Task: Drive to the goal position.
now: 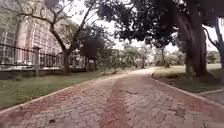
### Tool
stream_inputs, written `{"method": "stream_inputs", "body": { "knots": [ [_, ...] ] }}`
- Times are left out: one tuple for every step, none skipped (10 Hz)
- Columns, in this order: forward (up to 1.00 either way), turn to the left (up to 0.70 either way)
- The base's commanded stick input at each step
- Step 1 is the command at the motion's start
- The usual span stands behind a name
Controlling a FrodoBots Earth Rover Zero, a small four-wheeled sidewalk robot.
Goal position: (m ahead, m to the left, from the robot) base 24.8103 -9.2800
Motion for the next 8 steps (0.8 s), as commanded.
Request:
{"method": "stream_inputs", "body": {
  "knots": [
    [0.7, 0.0],
    [0.7, 0.0],
    [0.7, 0.0],
    [0.7, 0.0],
    [0.7, 0.0],
    [0.7, 0.0],
    [0.7, 0.0],
    [0.7, 0.0]
  ]
}}
